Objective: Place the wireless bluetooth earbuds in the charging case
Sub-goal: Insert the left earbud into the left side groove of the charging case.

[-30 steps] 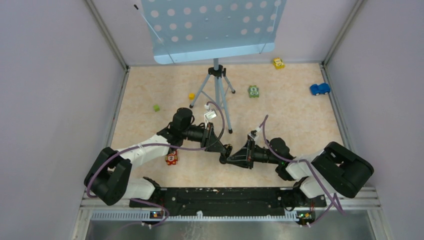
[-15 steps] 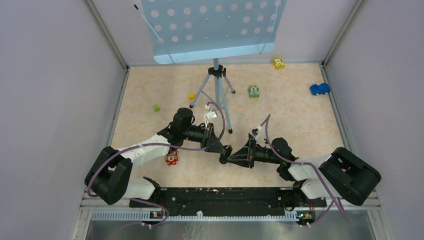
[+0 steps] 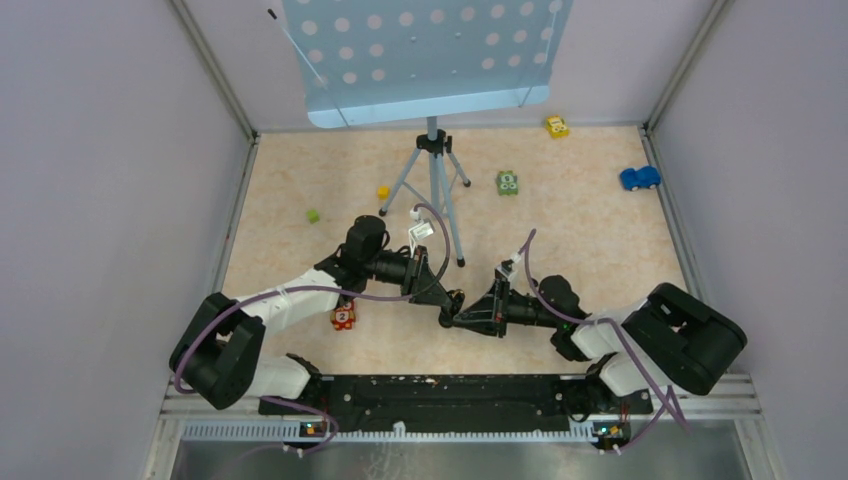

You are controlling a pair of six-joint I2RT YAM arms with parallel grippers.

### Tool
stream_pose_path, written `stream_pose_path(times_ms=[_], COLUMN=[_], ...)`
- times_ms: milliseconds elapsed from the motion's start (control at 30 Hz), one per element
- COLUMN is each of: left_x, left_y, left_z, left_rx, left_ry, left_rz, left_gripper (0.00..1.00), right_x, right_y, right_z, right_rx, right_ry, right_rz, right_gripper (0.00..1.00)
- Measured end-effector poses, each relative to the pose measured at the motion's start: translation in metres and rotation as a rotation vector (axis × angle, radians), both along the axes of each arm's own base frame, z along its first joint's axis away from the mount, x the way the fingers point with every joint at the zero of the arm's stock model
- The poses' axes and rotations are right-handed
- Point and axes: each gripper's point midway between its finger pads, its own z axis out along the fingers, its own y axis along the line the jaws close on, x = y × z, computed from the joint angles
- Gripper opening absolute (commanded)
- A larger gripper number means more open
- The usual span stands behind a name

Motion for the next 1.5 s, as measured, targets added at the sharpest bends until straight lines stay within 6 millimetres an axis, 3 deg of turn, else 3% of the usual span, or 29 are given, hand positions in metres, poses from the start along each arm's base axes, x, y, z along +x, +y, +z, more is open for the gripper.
stream_pose_path(times_ms=[600, 1500], left_x=[-0.001, -0.006], left_y=[0.0, 0.005], left_z=[0.0, -0.003], left_rx=[-0.002, 0.02], left_ry=[0.001, 0.002], left_rz=[-0.005, -0.013], left_gripper=[0.0, 0.0], right_x=[0.002, 0.005], right_y=[0.001, 0.004], right_z=[0.005, -0.005], right_rx=[0.021, -0.008], right_ry=[-0.009, -0.003], right_rz=[-0.005, -0.004], right_gripper=[0.0, 0.0])
